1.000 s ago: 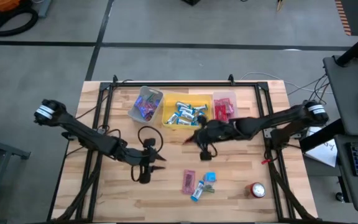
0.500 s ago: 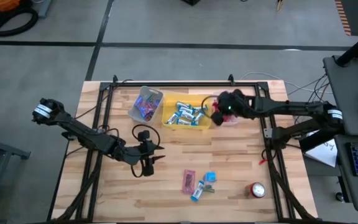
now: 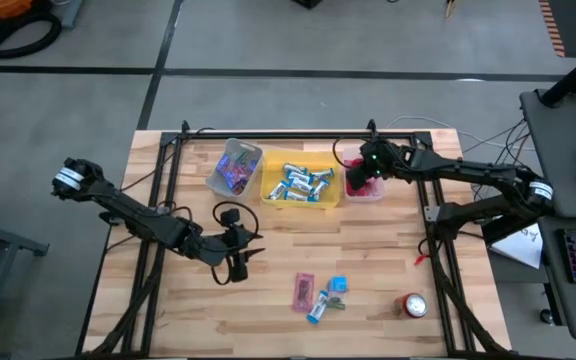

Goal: Sort candy
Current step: Put the red candy into the transparent bin, then put the blue candy into the gray bin

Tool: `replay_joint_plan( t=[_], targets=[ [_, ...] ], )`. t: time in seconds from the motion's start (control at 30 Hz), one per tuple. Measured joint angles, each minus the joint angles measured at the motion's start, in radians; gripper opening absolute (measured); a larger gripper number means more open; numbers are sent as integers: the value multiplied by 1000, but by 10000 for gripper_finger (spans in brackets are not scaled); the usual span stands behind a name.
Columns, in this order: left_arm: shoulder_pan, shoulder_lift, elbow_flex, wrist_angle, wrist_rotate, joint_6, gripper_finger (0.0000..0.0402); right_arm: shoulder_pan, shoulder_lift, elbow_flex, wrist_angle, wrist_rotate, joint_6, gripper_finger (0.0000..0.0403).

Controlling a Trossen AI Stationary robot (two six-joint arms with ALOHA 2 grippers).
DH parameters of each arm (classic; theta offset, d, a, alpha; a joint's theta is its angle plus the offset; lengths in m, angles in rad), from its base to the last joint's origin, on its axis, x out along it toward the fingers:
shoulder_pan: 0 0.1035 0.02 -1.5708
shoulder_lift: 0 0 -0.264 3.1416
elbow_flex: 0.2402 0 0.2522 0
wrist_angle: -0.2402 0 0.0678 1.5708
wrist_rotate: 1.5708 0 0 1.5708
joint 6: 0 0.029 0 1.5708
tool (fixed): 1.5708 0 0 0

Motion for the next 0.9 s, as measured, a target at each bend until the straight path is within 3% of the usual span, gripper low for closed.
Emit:
replay_joint_plan(
  t=[0.33,0.5,0.73,0.9],
  targets=[
    [0,0,0,0,-49,3,141,0,0,-15,10,48,-2,22],
    [0,0,0,1,-50,1,141,0,0,-29,9,123,9,66],
    [0,0,0,3,-50,-1,141,0,0,-29,9,139,12,135],
    [0,0,0,3,-50,-15,141,0,0,-28,8,185,16,162]
  ],
)
